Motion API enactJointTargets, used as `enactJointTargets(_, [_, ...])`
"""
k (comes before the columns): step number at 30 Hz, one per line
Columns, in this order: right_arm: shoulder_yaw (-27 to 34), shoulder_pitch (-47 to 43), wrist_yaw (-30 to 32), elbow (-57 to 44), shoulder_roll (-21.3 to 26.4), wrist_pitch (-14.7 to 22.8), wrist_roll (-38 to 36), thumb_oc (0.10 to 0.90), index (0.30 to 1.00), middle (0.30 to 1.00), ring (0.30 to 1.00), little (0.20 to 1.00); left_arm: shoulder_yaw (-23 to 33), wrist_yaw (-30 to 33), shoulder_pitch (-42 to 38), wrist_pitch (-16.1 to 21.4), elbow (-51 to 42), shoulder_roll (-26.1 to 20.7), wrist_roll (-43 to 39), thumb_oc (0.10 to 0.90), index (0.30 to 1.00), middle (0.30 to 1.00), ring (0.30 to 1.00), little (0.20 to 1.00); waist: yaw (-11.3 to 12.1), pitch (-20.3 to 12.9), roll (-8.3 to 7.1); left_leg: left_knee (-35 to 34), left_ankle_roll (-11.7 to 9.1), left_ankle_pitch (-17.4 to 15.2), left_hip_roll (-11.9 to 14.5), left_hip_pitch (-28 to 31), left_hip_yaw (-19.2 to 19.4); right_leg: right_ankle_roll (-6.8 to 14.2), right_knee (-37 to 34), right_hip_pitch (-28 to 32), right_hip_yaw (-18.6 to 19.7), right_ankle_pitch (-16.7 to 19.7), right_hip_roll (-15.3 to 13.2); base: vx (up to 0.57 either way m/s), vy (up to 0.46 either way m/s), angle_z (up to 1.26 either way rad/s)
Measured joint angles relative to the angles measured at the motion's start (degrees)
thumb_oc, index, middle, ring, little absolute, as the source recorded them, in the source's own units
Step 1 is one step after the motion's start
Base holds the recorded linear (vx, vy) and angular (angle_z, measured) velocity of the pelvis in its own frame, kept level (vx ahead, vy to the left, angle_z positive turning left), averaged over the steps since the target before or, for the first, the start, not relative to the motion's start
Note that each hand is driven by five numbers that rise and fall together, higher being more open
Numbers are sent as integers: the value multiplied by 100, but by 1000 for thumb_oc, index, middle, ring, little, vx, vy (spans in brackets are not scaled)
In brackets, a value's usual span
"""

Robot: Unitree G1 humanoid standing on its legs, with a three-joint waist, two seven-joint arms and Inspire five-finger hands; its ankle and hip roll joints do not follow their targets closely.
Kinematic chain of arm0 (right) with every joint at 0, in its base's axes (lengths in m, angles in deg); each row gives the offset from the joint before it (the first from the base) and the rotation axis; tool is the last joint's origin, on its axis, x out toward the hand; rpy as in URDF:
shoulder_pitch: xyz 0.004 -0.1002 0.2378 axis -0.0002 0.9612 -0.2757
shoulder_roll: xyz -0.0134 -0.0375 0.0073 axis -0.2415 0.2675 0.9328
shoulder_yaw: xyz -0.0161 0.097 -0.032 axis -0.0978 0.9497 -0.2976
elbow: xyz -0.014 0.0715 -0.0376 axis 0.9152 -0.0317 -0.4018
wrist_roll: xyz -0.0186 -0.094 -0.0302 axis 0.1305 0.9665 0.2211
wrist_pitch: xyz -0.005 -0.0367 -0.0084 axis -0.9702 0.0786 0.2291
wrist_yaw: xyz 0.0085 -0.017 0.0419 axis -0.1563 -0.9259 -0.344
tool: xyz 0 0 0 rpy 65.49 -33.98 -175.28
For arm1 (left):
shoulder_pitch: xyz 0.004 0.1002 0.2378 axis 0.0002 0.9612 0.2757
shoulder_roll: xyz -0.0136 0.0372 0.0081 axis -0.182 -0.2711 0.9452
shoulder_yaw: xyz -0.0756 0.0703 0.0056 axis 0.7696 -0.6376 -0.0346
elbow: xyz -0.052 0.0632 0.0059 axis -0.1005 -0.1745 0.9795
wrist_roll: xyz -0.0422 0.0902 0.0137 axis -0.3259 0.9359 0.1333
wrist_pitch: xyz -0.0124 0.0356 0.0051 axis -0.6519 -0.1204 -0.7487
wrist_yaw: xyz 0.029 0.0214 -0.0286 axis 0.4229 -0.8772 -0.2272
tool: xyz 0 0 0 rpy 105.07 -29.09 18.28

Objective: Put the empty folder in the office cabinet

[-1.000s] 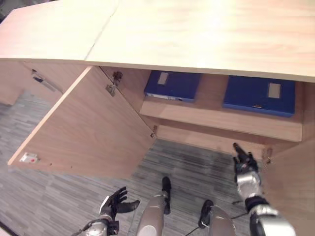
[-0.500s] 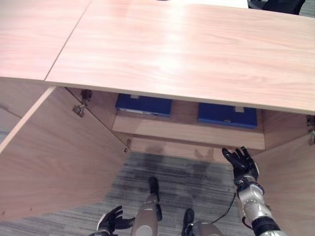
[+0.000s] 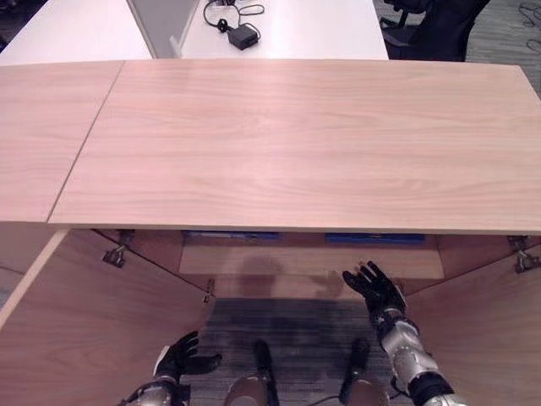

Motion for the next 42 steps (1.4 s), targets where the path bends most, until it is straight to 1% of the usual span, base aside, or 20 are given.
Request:
enactJointTargets(1, [34,105,78,9,72,-22,115,400,300,300,300,300,-14,-7,84,11,-12,38,15,800,900,900,900,900,15,-38,26,1,-126,-25,21,89,-81,-43,-54,107,-4,281,58,114,-38,60])
enactJointTargets(2, [53,174,121,14,150,-22,141,400,300,300,300,300,-12,-2,234,18,-21,114,15,800,900,900,900,900,45,-180,120,-4,-212,-70,155,76,-94,-67,-129,129,-25,244,207,106,-34,9])
enactJointTargets(3, [53,174,121,14,150,-22,141,400,300,300,300,300,-12,-2,234,18,-21,114,15,800,900,900,900,900,45,-180,120,-4,-212,-70,155,76,-94,-67,-129,129,-25,244,207,95,-31,-16])
enactJointTargets(4, [88,139,168,12,380,-38,466,400,300,300,300,300,-27,-15,505,-14,60,263,39,800,900,900,900,900,42,-329,271,-20,-381,-56,428,75,-108,-169,-369,240,-107,312,476,90,-40,-7])
enactJointTargets(7, [185,126,252,12,760,-60,715,400,300,300,300,300,-96,-37,566,-44,176,453,232,800,900,900,900,900,-4,-374,327,-20,-451,-1,567,119,-244,-207,-370,371,-208,249,645,76,-51,11])
enactJointTargets(10, [386,123,321,17,885,-59,778,400,300,300,300,300,-119,-106,547,-39,161,453,234,800,900,900,900,900,-40,-385,315,-14,-497,3,579,157,-373,-198,-370,503,-318,206,653,40,-60,23])
enactJointTargets(13, [398,59,345,73,874,-81,781,400,300,300,300,300,-118,-105,540,-37,137,446,235,800,900,900,900,900,-51,-411,319,-21,-482,-36,531,147,-430,-196,-370,529,-418,200,593,60,-76,12])
enactJointTargets(15, [387,-1,351,421,853,-123,784,400,300,300,300,300,-119,-102,550,-38,127,445,231,800,900,900,900,900,-15,-477,360,-22,-480,-37,501,150,-515,-181,-371,583,-466,186,564,49,-64,16])
enactJointTargets(20, [358,-5,358,577,837,-197,783,400,300,300,300,300,-175,-103,684,-38,88,442,229,800,900,900,900,900,107,-575,442,-23,-475,-34,501,150,-552,-173,-371,637,-560,163,556,30,-57,9])
enactJointTargets(23, [342,-44,364,710,847,-206,786,400,300,300,300,300,-279,-118,719,-43,86,442,230,800,900,900,900,900,90,-661,432,-22,-474,-4,500,75,-664,-180,-371,634,-608,152,565,3,-50,17])
enactJointTargets(26, [319,-201,365,905,872,-217,928,400,300,300,300,300,-279,-115,734,-42,87,439,228,800,900,900,900,900,171,-663,429,-23,-485,10,502,31,-759,-184,-371,635,-667,151,565,-21,-42,12])
enactJointTargets(29, [253,-549,366,1374,919,-247,995,400,300,300,300,300,-343,-112,690,-35,21,421,180,800,900,900,900,900,312,-660,444,-22,-489,64,503,-224,-882,-219,-371,473,-751,145,575,-76,-42,17])
enactJointTargets(31, [230,-744,393,1553,973,-262,995,400,300,300,300,300,-459,-113,646,-35,-30,393,175,800,900,900,900,900,297,-645,484,-22,-488,113,499,-367,-963,-218,-371,365,-775,148,581,-79,-16,20])
enactJointTargets(33, [215,-949,417,1652,1053,-297,994,400,300,300,300,300,-551,-112,624,-19,-108,391,166,800,900,900,900,900,411,-590,601,0,-442,211,487,-531,-1058,-213,-371,273,-843,156,585,-127,-13,22])
enactJointTargets(34, [211,-1058,412,1728,1093,-299,995,400,300,300,300,300,-594,-111,608,-14,-146,388,165,800,900,900,900,900,385,-553,635,-1,-447,215,489,-562,-1087,-214,-371,250,-863,155,582,-84,-7,17])
enactJointTargets(36, [216,-1392,445,1874,1244,-320,990,400,300,300,300,300,-731,-115,521,10,-264,394,148,800,900,900,900,900,436,-371,827,-1,-444,274,480,-677,-1181,-196,-371,223,-943,169,589,-51,-9,24])
enactJointTargets(37, [218,-1485,451,1892,1326,-318,991,400,300,300,300,300,-781,-115,481,35,-313,395,108,800,900,900,900,900,422,-289,893,-2,-464,273,481,-705,-1211,-196,-371,216,-959,170,591,-23,-13,23])
enactJointTargets(38, [216,-1761,450,2068,1415,-317,990,400,300,300,300,300,-786,-117,461,115,-390,400,-47,800,900,900,900,900,448,-179,1007,0,-484,287,484,-804,-1289,-197,-370,149,-1005,171,605,-25,-16,16])
enactJointTargets(40, [222,-1901,468,2097,1455,-316,990,400,300,300,300,300,-773,-111,406,123,-400,394,-53,800,900,900,900,900,505,-116,1067,1,-493,308,498,-886,-1294,-207,-369,77,-1026,180,624,-30,-7,7])
enactJointTargets(42, [217,-2182,460,2440,1476,-323,990,400,300,300,300,300,-780,-113,364,128,-406,395,-54,800,900,900,900,900,559,-24,1102,2,-490,354,504,-957,-1303,-213,-368,15,-1059,186,631,-14,1,2])
